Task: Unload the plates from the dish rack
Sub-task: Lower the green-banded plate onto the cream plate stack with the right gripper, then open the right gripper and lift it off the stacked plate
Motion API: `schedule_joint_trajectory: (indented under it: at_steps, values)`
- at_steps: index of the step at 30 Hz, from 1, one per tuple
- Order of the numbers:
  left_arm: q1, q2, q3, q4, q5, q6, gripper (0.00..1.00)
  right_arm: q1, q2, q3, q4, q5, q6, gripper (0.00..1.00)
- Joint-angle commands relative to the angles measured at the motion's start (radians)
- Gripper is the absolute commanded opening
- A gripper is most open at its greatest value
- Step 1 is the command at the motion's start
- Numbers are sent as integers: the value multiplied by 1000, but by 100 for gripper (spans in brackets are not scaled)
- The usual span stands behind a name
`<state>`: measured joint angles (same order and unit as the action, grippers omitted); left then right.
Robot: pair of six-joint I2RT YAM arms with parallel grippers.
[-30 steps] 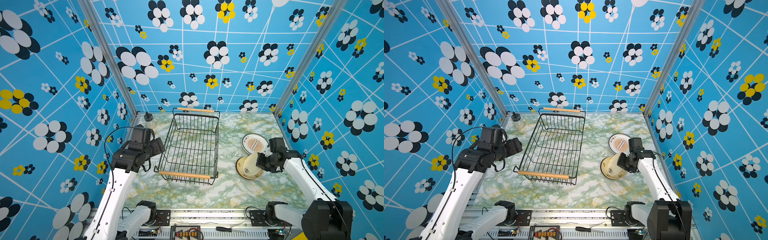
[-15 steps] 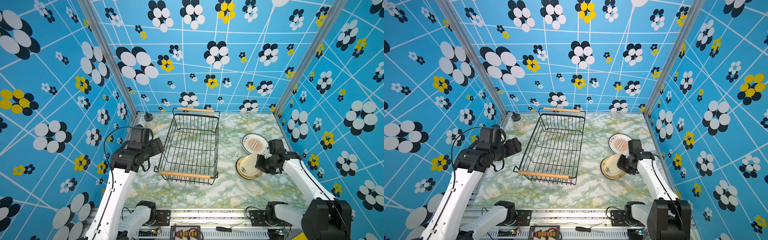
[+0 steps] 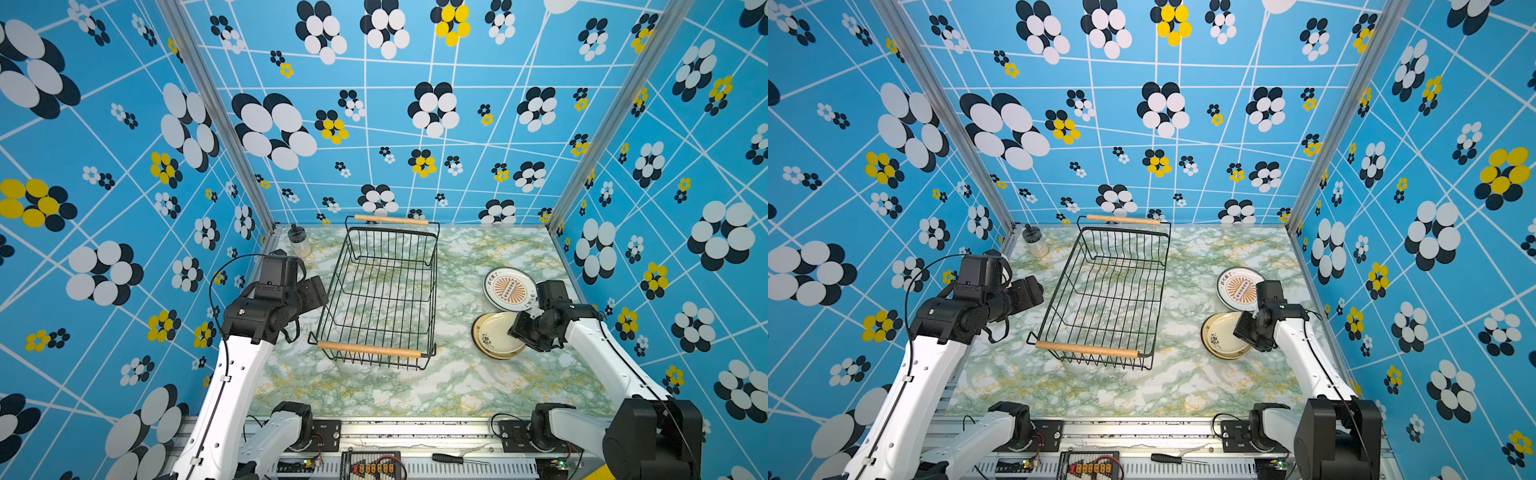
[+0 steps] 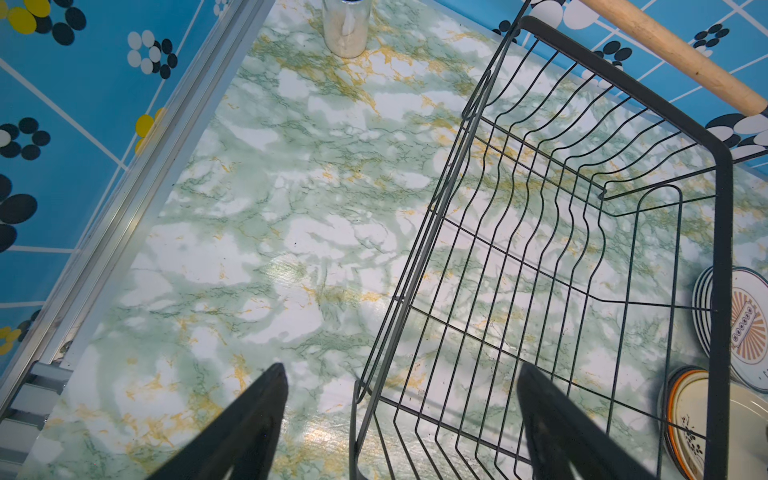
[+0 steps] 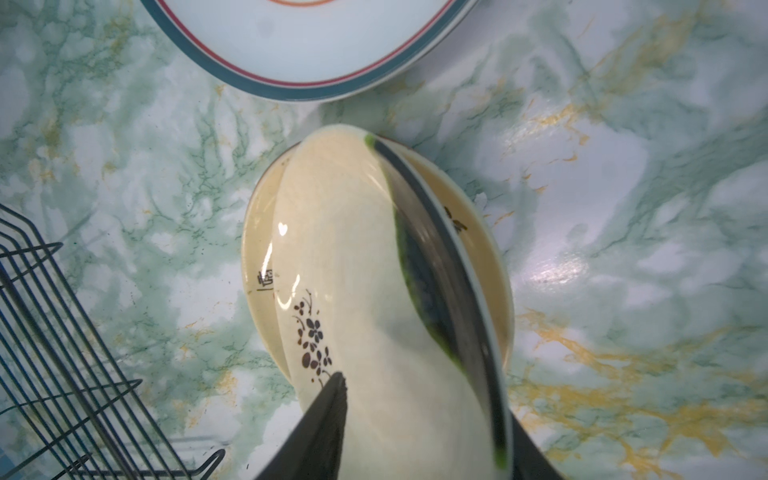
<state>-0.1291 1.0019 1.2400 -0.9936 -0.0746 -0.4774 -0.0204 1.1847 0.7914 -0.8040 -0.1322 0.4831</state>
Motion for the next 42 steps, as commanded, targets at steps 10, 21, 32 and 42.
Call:
schedule_joint_trajectory:
  at_steps: [10, 21, 32, 42]
  values:
    - [52, 0, -18, -23, 3, 20, 88, -5, -3, 4, -55, 52, 12, 61]
    - [108, -7, -35, -34, 6, 19, 87, -4, 19, 2, -53, 57, 14, 69]
    - [152, -25, -60, -34, 27, 23, 88, -2, 74, 29, -41, 54, 3, 74]
    - [186, -47, -59, -40, 35, 27, 88, 35, 155, 66, -19, 42, 3, 77]
